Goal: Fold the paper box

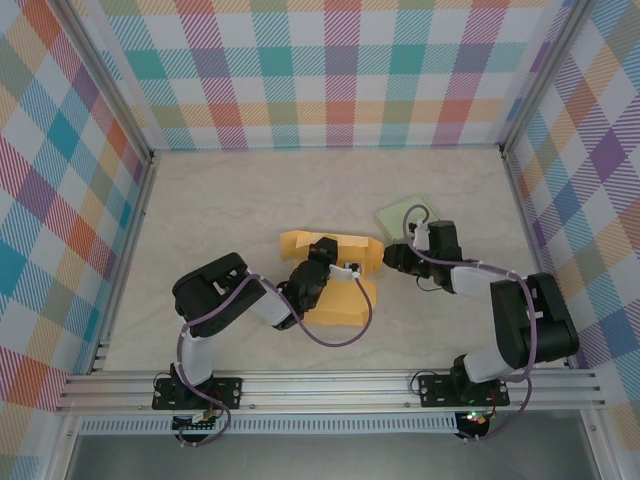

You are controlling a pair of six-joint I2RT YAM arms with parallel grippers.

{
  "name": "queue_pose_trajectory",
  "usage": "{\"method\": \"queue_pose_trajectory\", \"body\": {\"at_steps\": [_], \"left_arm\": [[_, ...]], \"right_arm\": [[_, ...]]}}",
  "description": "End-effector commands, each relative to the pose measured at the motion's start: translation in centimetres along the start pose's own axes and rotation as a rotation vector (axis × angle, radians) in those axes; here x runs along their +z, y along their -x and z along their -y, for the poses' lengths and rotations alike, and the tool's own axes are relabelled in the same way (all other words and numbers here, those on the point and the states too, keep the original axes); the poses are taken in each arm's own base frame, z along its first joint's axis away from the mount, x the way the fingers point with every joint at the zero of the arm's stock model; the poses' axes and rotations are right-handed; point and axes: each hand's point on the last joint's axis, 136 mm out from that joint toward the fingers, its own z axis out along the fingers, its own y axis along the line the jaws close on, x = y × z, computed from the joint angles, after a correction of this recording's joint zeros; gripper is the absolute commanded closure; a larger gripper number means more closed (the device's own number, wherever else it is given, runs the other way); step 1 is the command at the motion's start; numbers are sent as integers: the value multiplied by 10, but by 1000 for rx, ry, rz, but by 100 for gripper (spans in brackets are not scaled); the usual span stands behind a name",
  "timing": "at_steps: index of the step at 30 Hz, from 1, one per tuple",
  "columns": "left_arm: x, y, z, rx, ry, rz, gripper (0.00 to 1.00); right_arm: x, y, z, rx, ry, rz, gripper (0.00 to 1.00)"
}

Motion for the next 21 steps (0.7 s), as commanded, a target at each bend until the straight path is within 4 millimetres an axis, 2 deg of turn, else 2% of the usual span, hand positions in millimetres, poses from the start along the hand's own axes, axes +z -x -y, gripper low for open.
{"method": "queue_pose_trajectory", "body": {"at_steps": [1, 14, 17, 21], "left_arm": [[-4, 2, 6, 24, -6, 3, 100], [-4, 3, 10, 29, -18, 5, 100], [-5, 3, 11, 29, -24, 6, 100], [-5, 3, 13, 27, -38, 11, 100]], "right_arm": [[-5, 2, -17, -86, 53, 33, 58], [-3, -25, -43, -205, 103, -10, 52], [0, -27, -43, -220, 87, -12, 46], [6, -28, -48, -236, 100, -10, 44]]}}
